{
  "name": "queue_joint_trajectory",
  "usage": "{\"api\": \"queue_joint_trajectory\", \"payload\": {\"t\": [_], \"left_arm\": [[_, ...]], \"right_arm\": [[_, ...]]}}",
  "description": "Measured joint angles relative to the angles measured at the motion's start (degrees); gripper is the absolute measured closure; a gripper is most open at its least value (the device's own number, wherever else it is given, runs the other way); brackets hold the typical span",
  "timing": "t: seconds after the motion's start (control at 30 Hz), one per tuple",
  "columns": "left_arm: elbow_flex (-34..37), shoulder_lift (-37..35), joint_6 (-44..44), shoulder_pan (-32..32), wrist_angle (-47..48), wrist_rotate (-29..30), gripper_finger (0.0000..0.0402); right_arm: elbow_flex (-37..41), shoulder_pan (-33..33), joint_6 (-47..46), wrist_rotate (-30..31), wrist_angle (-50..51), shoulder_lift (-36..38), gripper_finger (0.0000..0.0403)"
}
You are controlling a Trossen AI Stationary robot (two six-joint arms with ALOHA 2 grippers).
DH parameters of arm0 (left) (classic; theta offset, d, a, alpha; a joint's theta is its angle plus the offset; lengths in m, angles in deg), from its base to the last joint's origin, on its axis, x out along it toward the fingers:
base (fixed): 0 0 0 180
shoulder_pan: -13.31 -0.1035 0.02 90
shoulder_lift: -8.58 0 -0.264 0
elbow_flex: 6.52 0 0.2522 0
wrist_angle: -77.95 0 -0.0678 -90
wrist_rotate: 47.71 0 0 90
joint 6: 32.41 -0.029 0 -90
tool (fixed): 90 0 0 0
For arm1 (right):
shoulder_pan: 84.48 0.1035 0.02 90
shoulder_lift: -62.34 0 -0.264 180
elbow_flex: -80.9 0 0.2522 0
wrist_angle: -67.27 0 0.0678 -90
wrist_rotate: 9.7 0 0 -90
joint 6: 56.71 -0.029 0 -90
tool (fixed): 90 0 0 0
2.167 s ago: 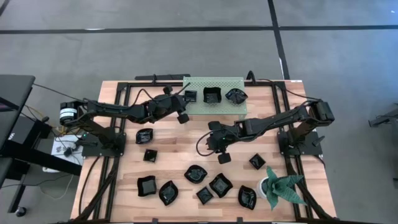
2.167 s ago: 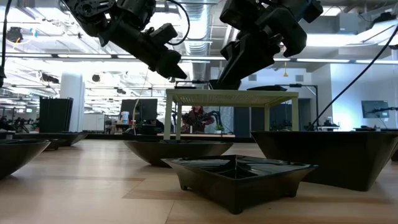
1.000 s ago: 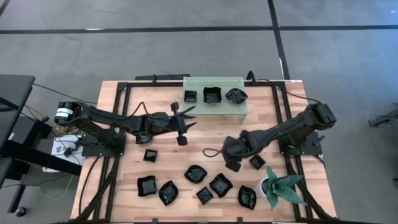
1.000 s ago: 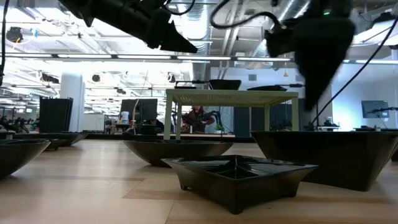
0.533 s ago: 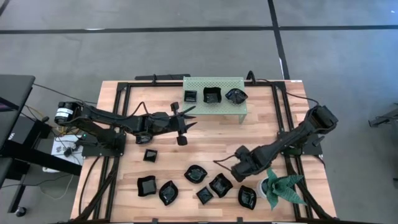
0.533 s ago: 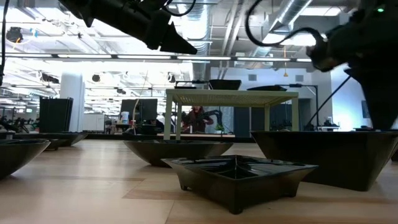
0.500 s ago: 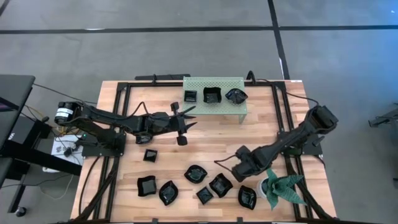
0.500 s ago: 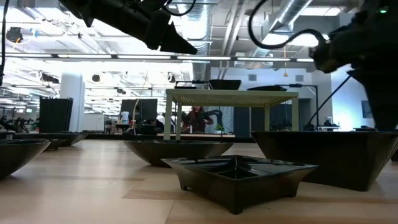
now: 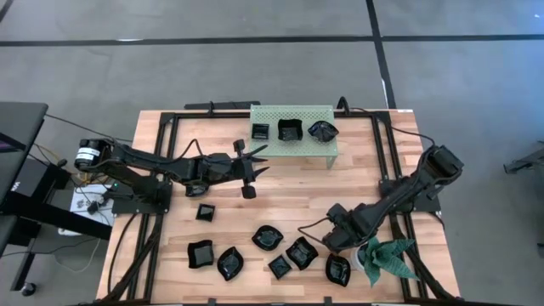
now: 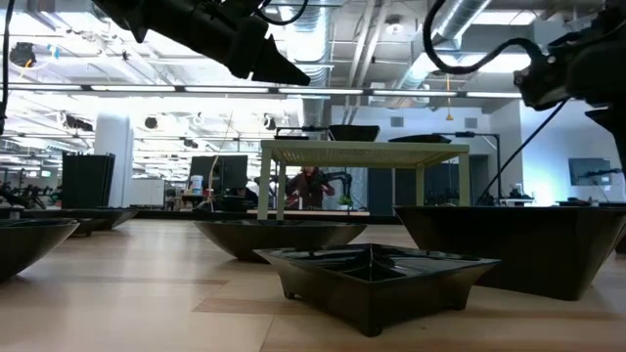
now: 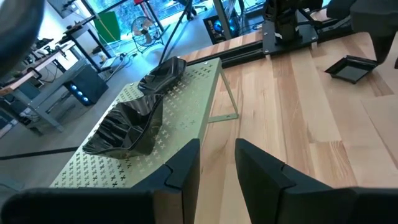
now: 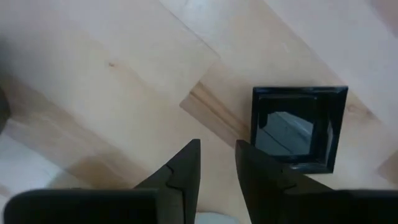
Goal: Pick & Place Mini shaped plates
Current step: Stack the square plate on top of the other square plate on the shelf
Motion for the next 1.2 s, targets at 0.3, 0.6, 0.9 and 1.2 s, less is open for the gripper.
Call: {"api": "queue_joint_trajectory", "payload": {"t": [0.3,0.6,0.9,1.2], "left_arm": [[0.0,0.0,0.0,0.0,0.0,0.0,0.0298],[0.0,0.0,0.4,0.0,0.0,0.0,0.0298],[0.0,0.0,0.7,0.0,0.0,0.0,0.0298],[0.0,0.0,0.7,0.0,0.0,0.0,0.0298]], "right_arm": [[0.0,-0.2,0.4,-0.3,1.9,-5.5,0.0307],[-0.2,-1.9,3.4,-1.4,5.0,-9.9,0.0307],[-0.1,-3.2,5.0,-2.9,3.9,-9.8,0.0344],[-2.4,-3.3,12.0,-1.6,3.0,-9.9,0.0385]]}}
